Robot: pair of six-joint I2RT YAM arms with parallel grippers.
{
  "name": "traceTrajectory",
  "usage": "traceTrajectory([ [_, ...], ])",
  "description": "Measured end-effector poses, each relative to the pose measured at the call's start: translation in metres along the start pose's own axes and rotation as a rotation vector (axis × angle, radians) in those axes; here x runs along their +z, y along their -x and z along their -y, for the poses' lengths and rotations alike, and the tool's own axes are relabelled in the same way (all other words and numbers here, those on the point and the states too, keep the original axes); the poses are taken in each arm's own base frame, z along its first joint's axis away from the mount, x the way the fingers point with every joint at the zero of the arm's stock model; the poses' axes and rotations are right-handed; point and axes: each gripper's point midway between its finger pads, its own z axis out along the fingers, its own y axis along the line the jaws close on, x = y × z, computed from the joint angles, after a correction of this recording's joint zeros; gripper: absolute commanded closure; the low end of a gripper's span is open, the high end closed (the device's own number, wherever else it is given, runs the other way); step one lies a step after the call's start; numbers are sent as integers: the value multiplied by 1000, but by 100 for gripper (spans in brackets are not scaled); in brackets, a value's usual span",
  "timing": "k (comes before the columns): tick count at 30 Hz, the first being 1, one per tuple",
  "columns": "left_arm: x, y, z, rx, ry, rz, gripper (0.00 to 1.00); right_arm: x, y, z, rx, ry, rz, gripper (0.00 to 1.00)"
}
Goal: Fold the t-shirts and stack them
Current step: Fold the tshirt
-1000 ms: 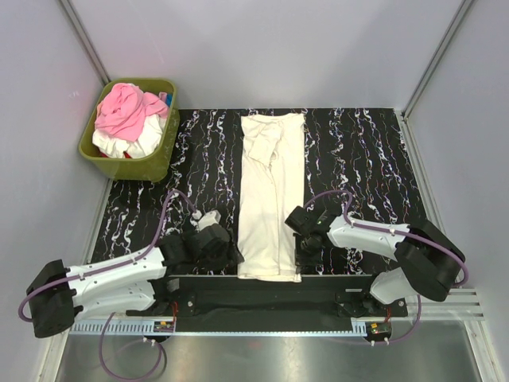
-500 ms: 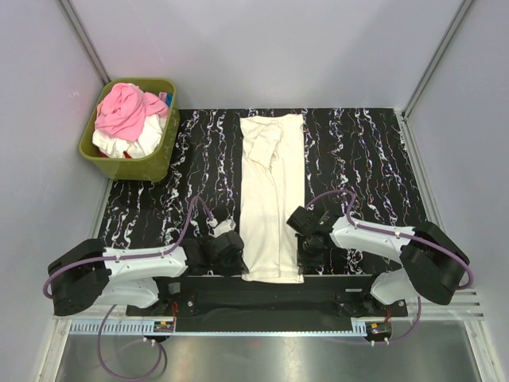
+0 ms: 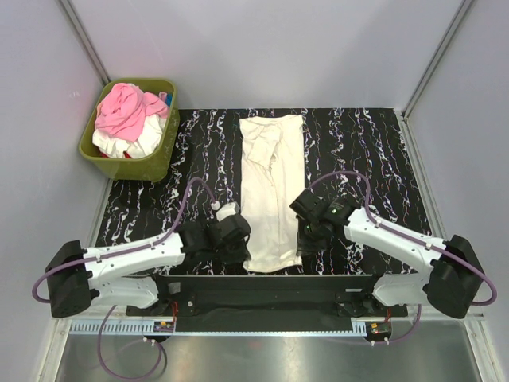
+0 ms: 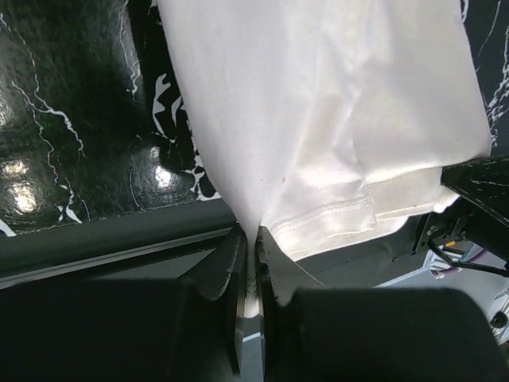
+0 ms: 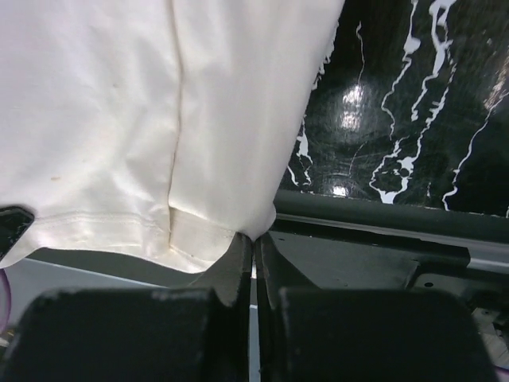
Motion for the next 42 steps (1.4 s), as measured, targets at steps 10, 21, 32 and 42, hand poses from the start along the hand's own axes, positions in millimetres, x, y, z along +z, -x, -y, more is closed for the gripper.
traceTrajectory([
  [10,7,63,11,18,77,45,87,-15,78,10,35,-41,96,100],
  [21,39,117,16,51,118,20,89,-8,149,22,13,-87,124,100],
  [32,63,160,28,102,95,-13,91,2,186,21,-9,-102,130,100],
  [42,83,173,24,117,99,-50,92,12,205,34,14,-123,118,100],
])
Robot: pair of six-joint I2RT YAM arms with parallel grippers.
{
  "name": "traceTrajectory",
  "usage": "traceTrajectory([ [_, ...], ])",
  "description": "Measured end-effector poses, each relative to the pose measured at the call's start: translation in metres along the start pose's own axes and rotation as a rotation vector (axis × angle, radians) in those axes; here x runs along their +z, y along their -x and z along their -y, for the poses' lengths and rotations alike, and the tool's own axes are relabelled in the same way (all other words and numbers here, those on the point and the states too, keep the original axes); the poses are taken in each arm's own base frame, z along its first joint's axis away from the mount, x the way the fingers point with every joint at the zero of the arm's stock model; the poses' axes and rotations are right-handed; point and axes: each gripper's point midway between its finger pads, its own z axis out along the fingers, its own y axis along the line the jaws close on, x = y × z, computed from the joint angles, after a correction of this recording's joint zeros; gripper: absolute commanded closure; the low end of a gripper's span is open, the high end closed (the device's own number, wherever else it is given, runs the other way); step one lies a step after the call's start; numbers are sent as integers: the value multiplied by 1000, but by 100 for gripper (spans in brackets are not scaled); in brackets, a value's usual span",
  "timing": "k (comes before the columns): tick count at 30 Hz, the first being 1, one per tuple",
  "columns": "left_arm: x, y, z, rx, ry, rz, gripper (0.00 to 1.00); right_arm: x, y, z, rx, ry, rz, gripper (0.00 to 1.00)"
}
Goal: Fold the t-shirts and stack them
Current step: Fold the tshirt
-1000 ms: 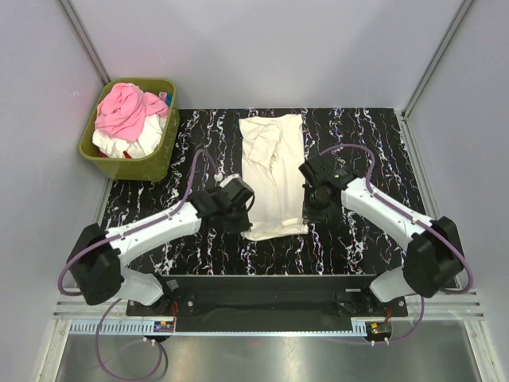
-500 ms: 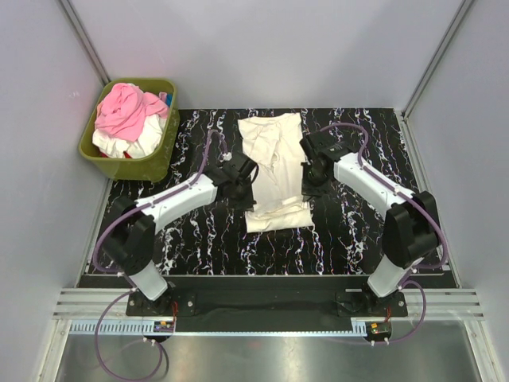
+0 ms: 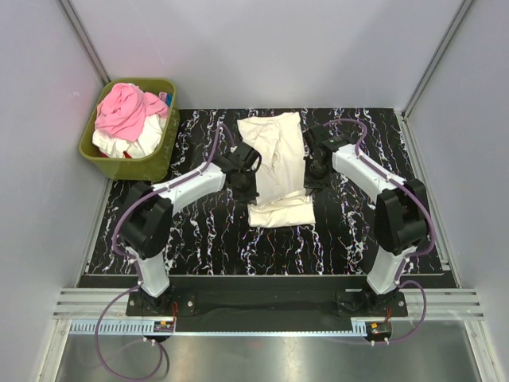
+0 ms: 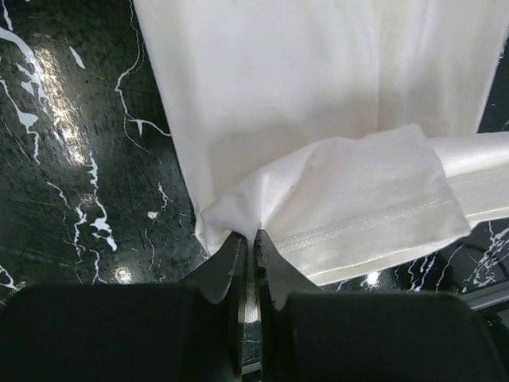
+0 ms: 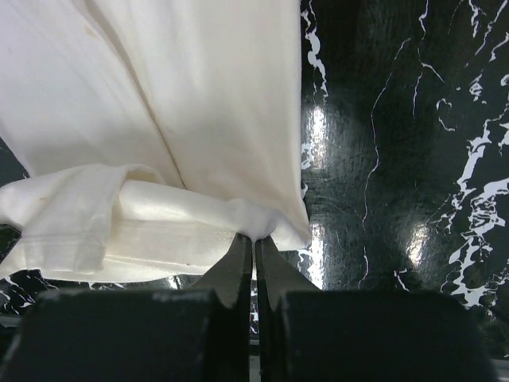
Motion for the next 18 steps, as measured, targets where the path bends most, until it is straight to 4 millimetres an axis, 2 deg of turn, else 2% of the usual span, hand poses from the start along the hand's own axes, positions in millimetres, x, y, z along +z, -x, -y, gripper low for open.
traceTrajectory([
  [6,8,10,-4,-2,4,-8,92,9,10,0,5,-1,-8,100],
  [13,8,37,-1,10,-20,18,92,6,36,-3,7,11,31,100],
  [18,12,42,-4,11,-20,11,92,4,49,-7,7,27,49,100],
])
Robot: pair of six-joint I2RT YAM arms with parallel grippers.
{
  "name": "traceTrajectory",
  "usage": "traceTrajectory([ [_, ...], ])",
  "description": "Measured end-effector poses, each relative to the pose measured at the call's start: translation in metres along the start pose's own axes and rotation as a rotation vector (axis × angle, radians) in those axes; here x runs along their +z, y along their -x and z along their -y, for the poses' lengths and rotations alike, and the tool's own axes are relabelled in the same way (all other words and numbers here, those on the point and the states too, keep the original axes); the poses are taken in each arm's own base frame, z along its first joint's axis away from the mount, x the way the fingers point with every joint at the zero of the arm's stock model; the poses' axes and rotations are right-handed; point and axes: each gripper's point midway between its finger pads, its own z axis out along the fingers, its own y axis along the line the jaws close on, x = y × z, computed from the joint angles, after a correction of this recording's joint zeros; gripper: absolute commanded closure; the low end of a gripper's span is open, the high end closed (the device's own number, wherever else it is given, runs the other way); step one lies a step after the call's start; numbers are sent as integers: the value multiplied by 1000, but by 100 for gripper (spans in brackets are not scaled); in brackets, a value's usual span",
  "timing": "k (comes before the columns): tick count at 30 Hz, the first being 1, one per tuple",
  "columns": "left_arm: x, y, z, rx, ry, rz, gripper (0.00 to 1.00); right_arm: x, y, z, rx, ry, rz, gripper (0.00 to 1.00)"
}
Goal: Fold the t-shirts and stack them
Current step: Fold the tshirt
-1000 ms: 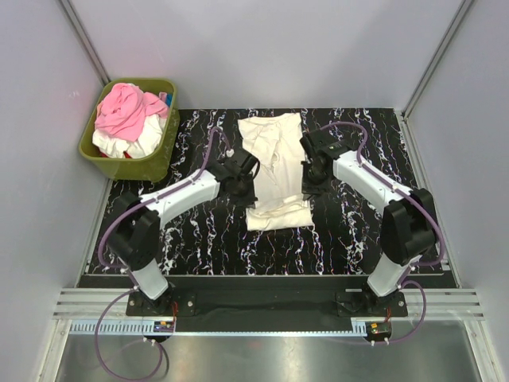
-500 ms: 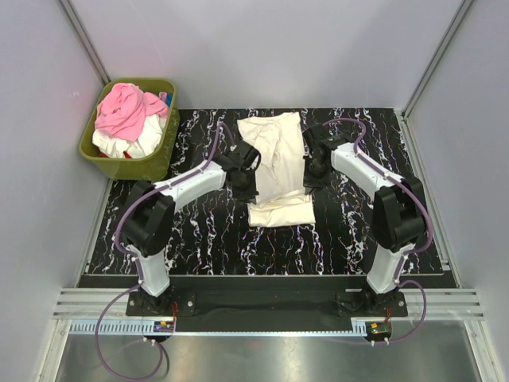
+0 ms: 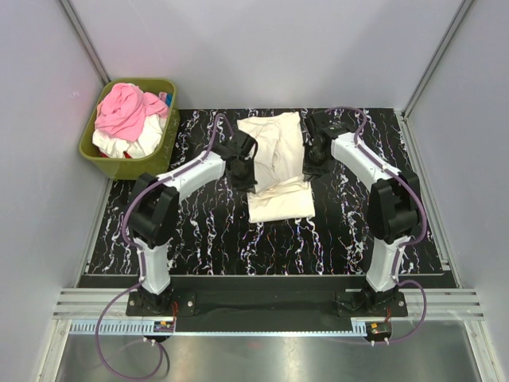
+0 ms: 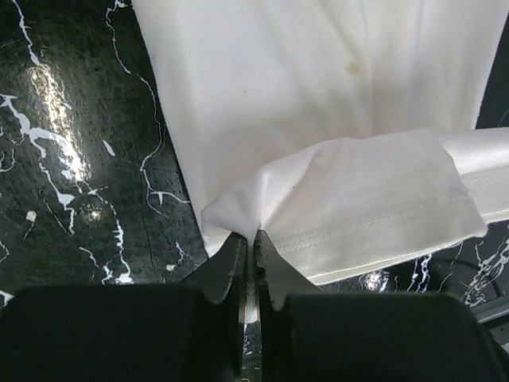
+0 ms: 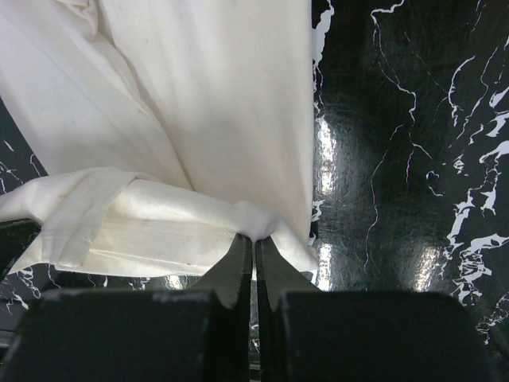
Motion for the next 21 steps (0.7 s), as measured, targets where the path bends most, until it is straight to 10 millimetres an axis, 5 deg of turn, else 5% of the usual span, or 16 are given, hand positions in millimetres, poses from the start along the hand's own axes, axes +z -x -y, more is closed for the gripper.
traceTrajectory([
  [9,30,-6,-9,-1,27,-70,93,30,-2,5,17,-10,-68,100],
  [14,40,3,-12,-11,31,-86,82,45,4,9,34,-16,-88,99],
  [16,41,10,-14,-19,30,-87,70,48,9,9,40,-20,-90,90],
  [18,42,23,-19,-29,32,-84,63,51,21,8,51,-19,-85,60],
  [21,39,60,-27,-50,42,-60,45,51,51,3,55,-10,-52,41],
])
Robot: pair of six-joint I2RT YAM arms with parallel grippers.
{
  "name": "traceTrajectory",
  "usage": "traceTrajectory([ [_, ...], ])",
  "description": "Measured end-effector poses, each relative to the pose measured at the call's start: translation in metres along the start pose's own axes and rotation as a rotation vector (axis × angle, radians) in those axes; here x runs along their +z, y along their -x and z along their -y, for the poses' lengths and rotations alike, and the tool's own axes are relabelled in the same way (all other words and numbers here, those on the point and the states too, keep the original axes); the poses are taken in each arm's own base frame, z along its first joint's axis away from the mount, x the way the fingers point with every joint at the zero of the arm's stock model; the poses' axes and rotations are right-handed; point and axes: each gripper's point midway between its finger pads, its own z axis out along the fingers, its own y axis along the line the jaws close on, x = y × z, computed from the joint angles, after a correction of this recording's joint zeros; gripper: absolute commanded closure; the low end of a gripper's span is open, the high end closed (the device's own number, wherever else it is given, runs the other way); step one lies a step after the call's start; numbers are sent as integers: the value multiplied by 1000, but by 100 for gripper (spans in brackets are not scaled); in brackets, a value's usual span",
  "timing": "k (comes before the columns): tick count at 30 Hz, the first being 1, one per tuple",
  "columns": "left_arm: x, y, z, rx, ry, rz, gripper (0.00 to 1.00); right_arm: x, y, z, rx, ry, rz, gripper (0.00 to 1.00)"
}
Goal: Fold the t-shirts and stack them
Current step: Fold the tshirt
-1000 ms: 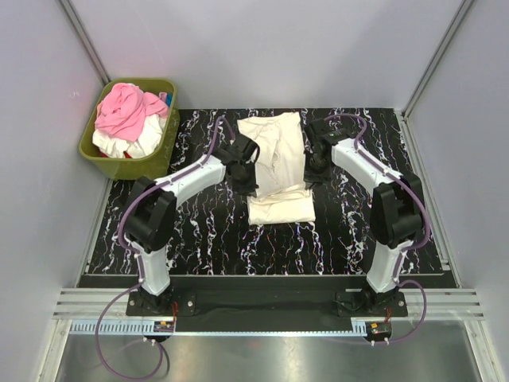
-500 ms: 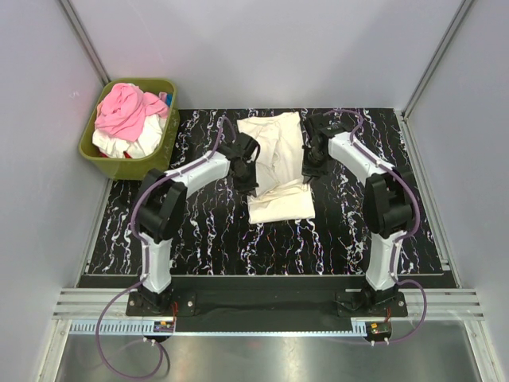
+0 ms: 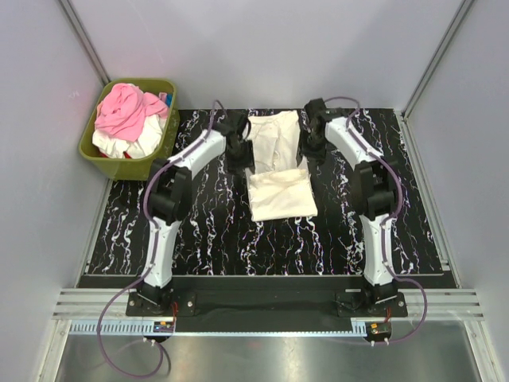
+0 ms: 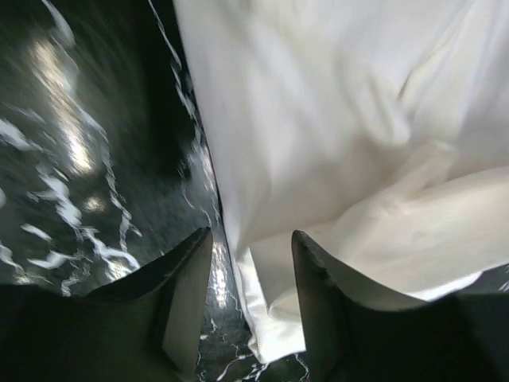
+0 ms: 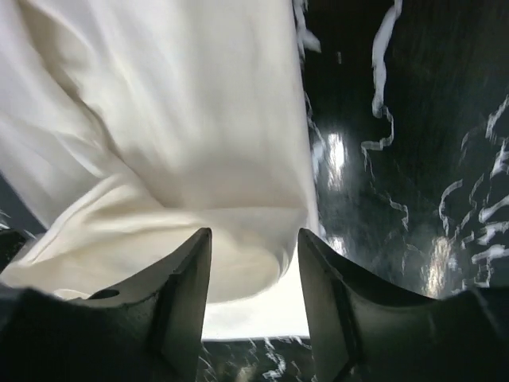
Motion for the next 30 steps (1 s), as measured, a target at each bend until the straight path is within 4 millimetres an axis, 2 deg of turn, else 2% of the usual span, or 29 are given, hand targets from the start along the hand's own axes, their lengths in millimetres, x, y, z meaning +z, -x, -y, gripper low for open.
traceTrajectory([
  [3,-15,44,-4,-26,-8,63,41,-11,40,-6,13,23,68,36],
  [5,-34,64,-9,-38,-7,102,34,-27,62,-6,27,37,122,36],
  [7,-55,77,-12,-48,-9,149,34,-45,70,-2,41,47,156,35],
  [9,-73,73,-13,-49,-8,171,34,-60,61,6,51,55,163,36],
  [12,-95,43,-10,-40,-21,171,36,-77,21,12,55,99,125,39],
  [16,-105,-8,9,-2,-60,148,38,-75,-39,9,46,205,39,46],
  [18,-98,-30,26,32,-97,139,39,-62,-65,8,48,243,-29,49],
  [21,-73,-70,46,65,-147,89,41,-40,-95,9,54,281,-114,60],
  [23,-54,-99,53,68,-174,32,42,-34,-108,8,61,308,-152,69],
  [25,-41,-121,54,57,-187,-15,44,-31,-114,5,65,337,-168,74],
  [30,-23,-135,58,39,-215,-36,45,-24,-118,5,63,353,-167,78],
])
